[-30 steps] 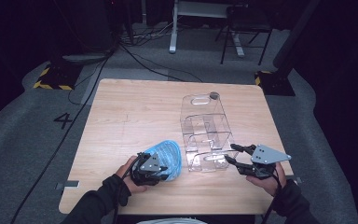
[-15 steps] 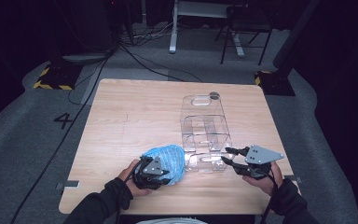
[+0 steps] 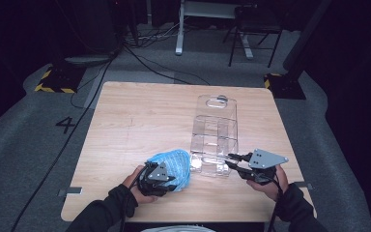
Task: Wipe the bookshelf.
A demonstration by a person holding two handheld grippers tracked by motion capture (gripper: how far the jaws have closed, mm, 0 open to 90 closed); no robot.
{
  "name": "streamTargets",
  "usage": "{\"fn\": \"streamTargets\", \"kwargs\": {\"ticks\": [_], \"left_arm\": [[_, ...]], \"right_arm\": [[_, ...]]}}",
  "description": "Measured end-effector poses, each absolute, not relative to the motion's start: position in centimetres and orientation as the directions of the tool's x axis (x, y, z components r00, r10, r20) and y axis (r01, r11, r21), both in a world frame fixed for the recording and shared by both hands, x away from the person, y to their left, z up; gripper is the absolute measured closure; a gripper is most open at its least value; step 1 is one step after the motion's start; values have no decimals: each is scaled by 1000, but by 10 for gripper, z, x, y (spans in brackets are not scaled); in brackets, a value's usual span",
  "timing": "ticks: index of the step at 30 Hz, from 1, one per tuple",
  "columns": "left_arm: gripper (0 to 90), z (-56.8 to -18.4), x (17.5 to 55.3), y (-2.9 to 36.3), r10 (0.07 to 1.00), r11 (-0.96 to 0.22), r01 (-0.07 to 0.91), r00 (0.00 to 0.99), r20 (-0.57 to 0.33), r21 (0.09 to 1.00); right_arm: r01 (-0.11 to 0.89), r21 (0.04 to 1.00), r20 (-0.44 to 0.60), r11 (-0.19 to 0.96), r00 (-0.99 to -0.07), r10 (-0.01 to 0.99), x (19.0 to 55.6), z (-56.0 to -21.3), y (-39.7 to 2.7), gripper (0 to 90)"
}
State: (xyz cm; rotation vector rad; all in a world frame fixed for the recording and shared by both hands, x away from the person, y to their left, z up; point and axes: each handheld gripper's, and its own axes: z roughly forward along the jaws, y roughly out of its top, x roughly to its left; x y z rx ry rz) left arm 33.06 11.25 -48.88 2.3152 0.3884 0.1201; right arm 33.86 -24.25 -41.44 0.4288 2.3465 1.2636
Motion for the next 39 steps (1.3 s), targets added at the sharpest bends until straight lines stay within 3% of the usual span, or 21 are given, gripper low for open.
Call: {"fn": "streamTargets", "kwargs": {"ticks": [16,19,24,31,39], "left_arm": [[620,-490,341,126,416,-648,296,909,1,701],[570,-490,343,129,448,-651,303,893,30,696],[460,-491,355,143,562,-592,393,827,12,704],[450,-493,360,148,574,-581,405,819,2,706],[491,-494,360,143,573,-611,396,819,38,686]], "right_arm": [[64,846,-189,530,-893,409,336,-413,-215,845],[75,847,-183,526,-888,422,335,-413,-208,845],[92,847,-185,523,-872,454,331,-413,-195,829],[74,822,-221,565,-872,437,328,-410,-193,692],[102,849,-160,519,-885,436,331,-407,-205,803]]}}
